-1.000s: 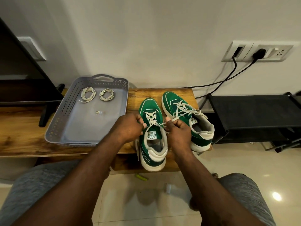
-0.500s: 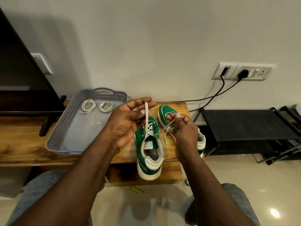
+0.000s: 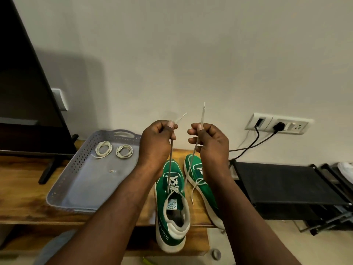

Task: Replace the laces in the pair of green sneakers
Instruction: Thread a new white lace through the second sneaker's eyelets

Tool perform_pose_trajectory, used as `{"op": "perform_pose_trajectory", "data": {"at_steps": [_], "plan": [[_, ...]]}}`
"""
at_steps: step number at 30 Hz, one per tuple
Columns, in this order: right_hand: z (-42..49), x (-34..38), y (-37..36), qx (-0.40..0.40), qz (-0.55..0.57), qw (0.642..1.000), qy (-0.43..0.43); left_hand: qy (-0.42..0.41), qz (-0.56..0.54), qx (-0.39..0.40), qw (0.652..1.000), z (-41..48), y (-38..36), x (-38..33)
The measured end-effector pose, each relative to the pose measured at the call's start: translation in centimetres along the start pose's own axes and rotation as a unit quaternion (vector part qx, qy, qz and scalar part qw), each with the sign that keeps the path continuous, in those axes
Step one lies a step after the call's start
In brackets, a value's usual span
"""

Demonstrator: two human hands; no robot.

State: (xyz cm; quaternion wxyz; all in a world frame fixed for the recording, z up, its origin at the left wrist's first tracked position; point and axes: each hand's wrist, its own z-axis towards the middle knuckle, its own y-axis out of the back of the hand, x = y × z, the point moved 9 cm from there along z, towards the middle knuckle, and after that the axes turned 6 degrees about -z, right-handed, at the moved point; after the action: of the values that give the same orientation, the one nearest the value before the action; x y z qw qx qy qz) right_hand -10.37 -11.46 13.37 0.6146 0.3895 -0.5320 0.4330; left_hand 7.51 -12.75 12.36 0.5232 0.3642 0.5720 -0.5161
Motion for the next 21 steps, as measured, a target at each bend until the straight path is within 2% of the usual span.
{"op": "perform_pose_trajectory", "data": {"at_steps": [8, 15, 21], "plan": [[0.1, 1.1, -1.7, 0.013, -0.029, 0.999, 0.022, -0.006, -0.023, 0.028, 0.999, 0.3, -1.1, -0.7], [1.0, 1.5, -2.0, 0.022, -0.047, 0.998, 0.036, -0.033, 0.003, -0.02, 0.999, 1.7, -0.8, -0.9], [1.7, 1.2, -2.6, 0.027, -0.053, 0.997, 0.043, -0.048, -0.072, -0.005, 0.996, 1.6, -1.2, -1.4]]}}
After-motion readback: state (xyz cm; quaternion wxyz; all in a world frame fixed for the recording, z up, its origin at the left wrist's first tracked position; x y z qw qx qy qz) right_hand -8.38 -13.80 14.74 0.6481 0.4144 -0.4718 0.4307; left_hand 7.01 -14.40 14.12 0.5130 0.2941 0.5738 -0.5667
